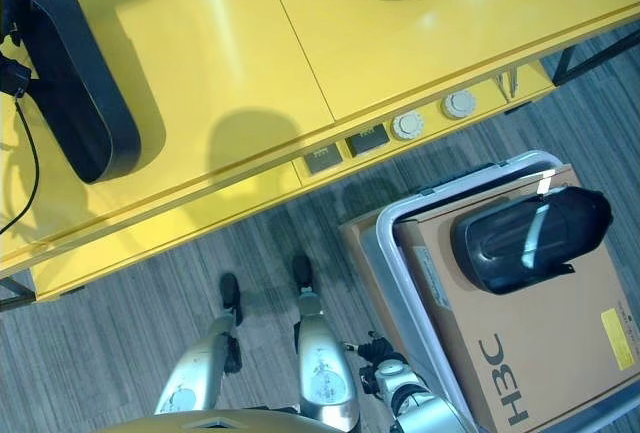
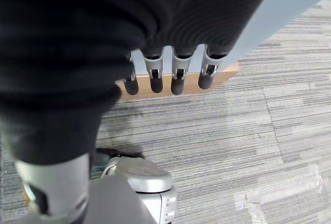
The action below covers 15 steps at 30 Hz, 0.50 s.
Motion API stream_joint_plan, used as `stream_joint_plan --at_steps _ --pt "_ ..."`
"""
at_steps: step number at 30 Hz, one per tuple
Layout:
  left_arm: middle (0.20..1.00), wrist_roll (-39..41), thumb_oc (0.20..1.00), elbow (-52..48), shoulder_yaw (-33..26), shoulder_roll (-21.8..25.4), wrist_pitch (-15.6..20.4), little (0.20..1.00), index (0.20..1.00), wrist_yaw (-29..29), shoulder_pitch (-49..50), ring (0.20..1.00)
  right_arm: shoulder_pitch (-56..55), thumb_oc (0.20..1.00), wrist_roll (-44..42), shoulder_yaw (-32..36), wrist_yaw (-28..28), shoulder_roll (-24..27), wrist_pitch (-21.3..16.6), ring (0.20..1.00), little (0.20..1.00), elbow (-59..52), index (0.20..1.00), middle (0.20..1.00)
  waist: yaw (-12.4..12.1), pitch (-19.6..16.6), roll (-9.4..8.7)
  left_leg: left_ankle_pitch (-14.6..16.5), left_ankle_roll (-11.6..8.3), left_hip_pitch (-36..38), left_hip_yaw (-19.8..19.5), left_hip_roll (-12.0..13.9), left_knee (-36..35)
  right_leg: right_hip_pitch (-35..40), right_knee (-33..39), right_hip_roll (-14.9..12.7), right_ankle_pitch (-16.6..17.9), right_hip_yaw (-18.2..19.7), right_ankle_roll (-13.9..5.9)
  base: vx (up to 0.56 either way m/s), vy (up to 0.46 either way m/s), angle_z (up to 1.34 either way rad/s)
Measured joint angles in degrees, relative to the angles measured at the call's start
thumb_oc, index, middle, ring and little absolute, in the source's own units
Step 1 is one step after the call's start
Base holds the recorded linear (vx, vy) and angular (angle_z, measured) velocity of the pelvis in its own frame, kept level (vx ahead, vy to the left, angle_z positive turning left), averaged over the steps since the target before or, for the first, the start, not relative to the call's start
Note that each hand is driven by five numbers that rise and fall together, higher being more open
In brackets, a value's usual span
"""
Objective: Move parts from the plastic box to the shelf.
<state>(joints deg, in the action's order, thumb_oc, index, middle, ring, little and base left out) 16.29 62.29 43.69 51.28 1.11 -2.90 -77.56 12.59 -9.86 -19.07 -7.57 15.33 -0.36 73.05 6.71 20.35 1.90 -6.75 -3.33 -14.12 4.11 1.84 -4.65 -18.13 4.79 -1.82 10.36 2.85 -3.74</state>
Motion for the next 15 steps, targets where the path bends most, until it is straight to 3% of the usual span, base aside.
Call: stream_joint_plan --at_steps 4,15 --pt "0.200 -5.93 0.200 -0.89 5.63 0.32 0.14 0.200 0.200 0.00 -2.24 0.200 -0.09 1.000 -0.13 0.01 0.09 -0.03 -0.16 1.000 1.000 0.00 1.000 1.000 0.10 -0.02 0.02 -0.08 0.10 0.04 0.31 -0.04 0.01 -0.11 0.00 0.00 0.21 0.20 0.14 0.00 -0.007 -0.02" --pt "0.200 -9.82 0.200 7.91 1.43 -3.16 -1.50 0.200 0.200 -3.58 -1.54 0.200 -0.07 1.000 -1.79 -0.51 0.06 -0.21 -0.62 1.000 1.000 0.46 1.000 1.000 0.30 -0.33 -0.18 -0.10 0.11 0.01 0.40 0.04 0.02 -0.17 -0.02 0.10 0.73 0.17 0.72 0.00 -0.001 0.00"
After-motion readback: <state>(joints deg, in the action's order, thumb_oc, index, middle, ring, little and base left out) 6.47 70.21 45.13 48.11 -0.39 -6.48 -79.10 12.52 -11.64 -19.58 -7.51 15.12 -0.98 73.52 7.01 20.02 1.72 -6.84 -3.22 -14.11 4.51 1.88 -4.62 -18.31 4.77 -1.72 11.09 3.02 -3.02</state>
